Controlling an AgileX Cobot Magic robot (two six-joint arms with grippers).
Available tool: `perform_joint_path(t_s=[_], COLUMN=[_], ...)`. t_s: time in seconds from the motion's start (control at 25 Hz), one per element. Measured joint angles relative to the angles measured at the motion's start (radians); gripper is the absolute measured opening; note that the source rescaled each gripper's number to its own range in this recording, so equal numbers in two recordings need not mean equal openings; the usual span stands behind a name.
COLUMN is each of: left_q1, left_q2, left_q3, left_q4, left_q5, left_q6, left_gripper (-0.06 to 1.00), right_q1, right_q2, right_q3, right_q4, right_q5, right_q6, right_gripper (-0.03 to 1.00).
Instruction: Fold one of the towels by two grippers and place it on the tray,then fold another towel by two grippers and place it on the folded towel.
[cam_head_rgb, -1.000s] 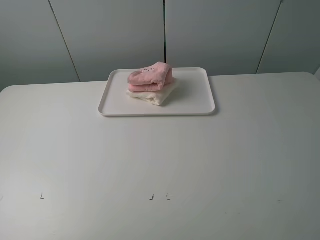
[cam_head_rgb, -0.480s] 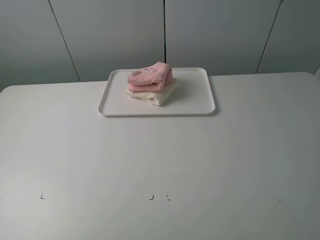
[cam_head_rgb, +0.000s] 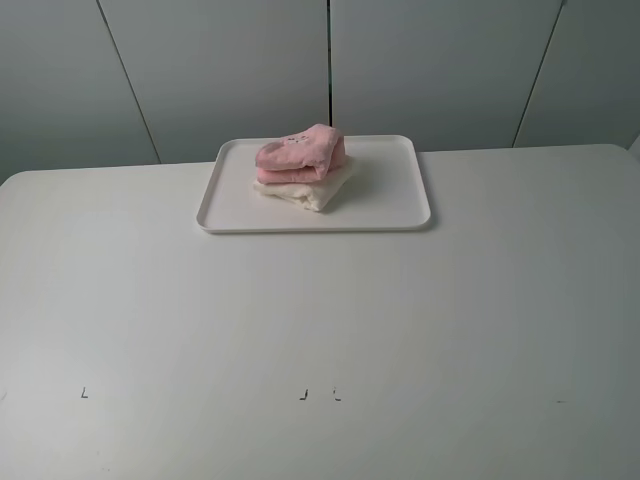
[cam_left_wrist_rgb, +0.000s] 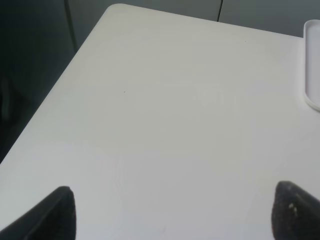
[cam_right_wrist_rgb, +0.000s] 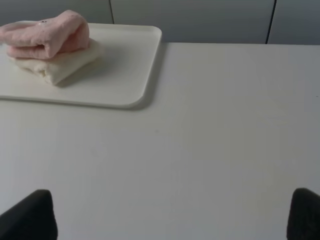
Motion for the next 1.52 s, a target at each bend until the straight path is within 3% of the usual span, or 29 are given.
perform_joint_path(t_s=[1.52], left_q1=[0.0], left_q2=[0.0], left_q3=[0.0], left_q4=[0.008], left_q5=[0.0], left_q6=[0.0], left_gripper=[1.0], right_q1=[0.015], right_q2=[0.0], right_q3=[0.0], right_q4=[0.0], right_q5=[0.0], right_q6=[0.0], right_gripper=[1.0])
